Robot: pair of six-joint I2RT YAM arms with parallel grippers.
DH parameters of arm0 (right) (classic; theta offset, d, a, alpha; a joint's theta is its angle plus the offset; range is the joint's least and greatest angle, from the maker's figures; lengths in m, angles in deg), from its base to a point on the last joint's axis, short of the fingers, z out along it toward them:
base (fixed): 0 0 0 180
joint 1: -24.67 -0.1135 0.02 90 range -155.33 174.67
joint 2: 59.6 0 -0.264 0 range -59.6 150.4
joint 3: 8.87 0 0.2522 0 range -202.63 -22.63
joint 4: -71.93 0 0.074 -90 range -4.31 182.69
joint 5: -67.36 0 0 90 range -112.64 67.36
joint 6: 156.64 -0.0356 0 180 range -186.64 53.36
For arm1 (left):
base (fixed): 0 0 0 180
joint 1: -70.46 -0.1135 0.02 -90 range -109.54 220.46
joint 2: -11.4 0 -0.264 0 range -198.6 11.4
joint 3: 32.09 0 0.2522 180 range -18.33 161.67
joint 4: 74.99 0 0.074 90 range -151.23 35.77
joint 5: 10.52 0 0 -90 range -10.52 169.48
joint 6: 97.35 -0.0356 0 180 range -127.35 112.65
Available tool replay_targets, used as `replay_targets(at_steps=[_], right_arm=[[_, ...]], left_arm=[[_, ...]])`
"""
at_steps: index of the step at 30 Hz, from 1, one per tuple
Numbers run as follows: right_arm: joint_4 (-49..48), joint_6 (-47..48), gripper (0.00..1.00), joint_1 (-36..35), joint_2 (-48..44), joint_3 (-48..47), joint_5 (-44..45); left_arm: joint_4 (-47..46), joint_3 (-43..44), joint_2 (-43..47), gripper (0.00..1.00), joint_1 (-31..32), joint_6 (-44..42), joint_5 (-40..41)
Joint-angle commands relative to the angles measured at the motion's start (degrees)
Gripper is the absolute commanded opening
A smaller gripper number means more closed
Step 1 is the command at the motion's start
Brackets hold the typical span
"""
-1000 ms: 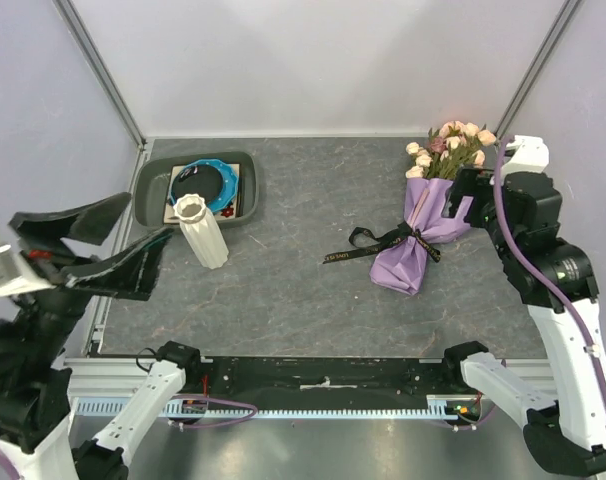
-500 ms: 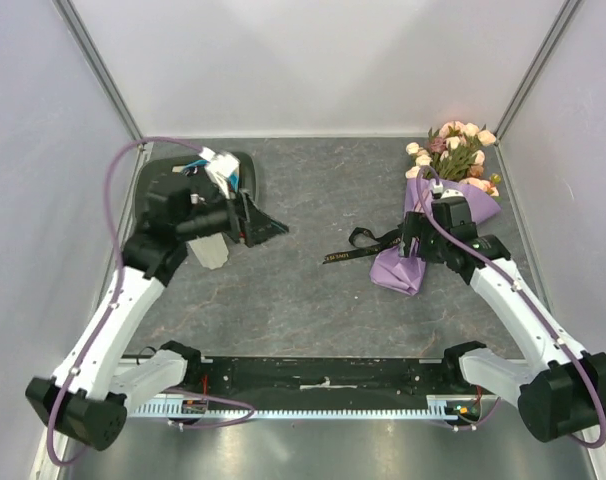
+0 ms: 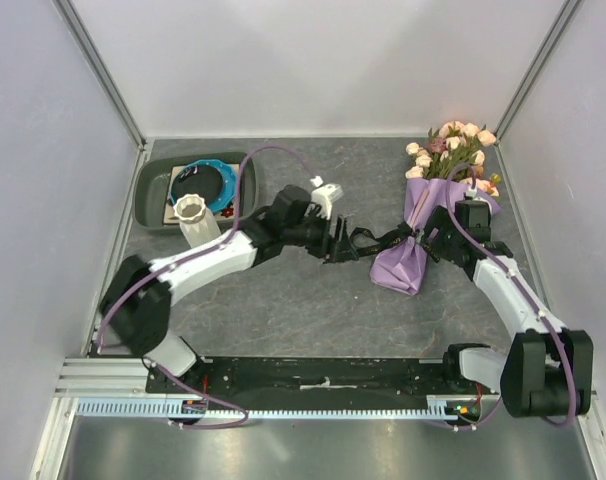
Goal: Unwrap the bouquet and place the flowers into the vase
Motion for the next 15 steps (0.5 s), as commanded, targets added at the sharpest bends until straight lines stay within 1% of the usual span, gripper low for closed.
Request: replay_targets(at_steps=[1,4,5,7,8,10,12,15], right_arm=[[-8.24,-1.78,0.91,0.84,4.17,-2.22,-3.1],[-10.34,0.59,0.95,0.75,6.98,-3.54,-3.01],[-10.35,1.56,0.95,0.75,8.12,-4.33,-3.8],[-10.18,4.28,0.93,-0.57,11.02,-6.17,-3.8],[-10.0,4.9,0.93,-1.44,11.82,-6.79,-2.24],[-9.39,5.96,0.89,-4.52,13.66,-8.11,-1.61],[-9.13,6.05,0.85,-8.11,14.55,-8.64,1.02],[-8.6,6.05,0.84,-12.68,14.91,-9.08,5.49]], left_arm=[[-5.76,9.64,-11.5,0.75,1.95,-4.31,4.77],[-5.76,15.53,-17.32,0.76,2.39,-4.84,2.67],[-5.76,16.6,-19.86,0.74,2.48,-4.32,2.49],[-8.39,17.93,-22.08,0.72,2.48,-3.52,1.87],[-9.7,18.11,-23.65,0.71,2.48,-2.74,2.22],[-10.59,18.37,-24.98,0.7,2.48,-2.2,2.66],[-10.77,18.98,-27.26,0.68,2.48,-1.06,2.14],[-12.42,19.25,-28.59,0.63,2.57,1.05,0.03]])
